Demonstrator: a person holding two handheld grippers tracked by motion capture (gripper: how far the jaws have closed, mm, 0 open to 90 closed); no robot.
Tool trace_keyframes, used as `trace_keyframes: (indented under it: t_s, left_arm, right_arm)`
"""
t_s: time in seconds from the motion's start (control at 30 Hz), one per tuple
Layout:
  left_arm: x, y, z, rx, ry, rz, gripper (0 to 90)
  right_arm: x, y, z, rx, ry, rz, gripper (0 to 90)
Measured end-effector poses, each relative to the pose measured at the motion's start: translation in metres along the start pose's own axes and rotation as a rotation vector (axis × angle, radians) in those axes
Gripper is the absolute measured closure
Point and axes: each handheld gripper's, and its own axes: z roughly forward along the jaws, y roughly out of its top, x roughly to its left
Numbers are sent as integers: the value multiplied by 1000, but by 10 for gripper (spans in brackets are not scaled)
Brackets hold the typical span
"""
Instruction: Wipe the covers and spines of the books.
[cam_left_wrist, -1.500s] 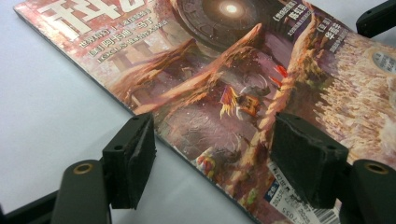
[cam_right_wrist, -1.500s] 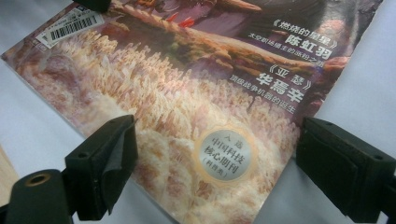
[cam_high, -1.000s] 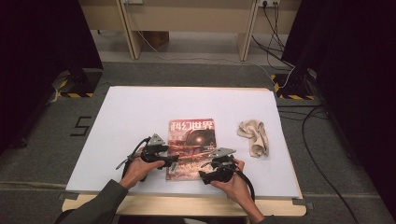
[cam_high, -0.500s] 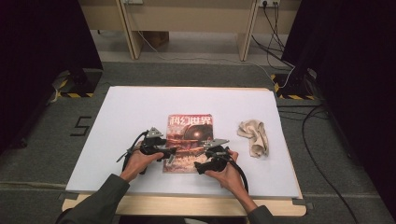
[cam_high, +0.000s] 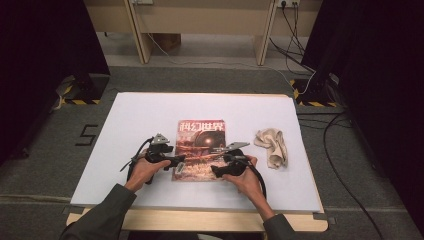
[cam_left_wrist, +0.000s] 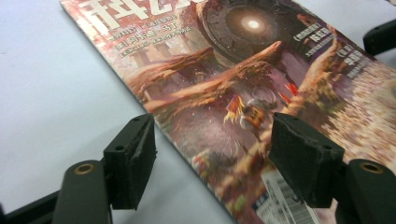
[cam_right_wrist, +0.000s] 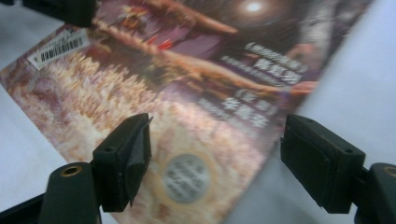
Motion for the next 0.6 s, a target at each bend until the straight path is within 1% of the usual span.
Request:
trace_keyframes:
  t_s: [0.07,0.2,0.23,0.3,0.33,0.4,0.43,0.5,0.6]
  left_arm:
    - [2,-2,-8,-6,2,-1,292]
    - [1,-10,-24,-9,9,11,271]
    - [0,-13,-28,-10,7,15,270]
    - [-1,-18,-35,-12,10,22,264]
    - [-1,-20,-38,-10,12,26,261]
    - [-2,-25,-43,-8,17,31,254]
    - [-2,-28,-46,-9,20,37,254]
    - [-3,-32,-51,-9,31,44,252]
    - [-3,-38,-56,-10,33,44,240]
  right_arm:
    - [-10,-1,-7,-20,2,11,250]
    - [-28,1,-26,-62,-57,8,250]
    - [-33,2,-32,-71,-82,7,254]
    - [-44,4,-43,-80,-157,-7,268]
    - [-50,4,-48,-76,-195,-2,291]
    - [-63,3,-56,-68,-267,7,298]
    - [-70,1,-60,-67,-295,18,301]
    - [-84,-3,-67,-71,-333,45,311]
    - [-103,-11,-73,-62,-398,89,341]
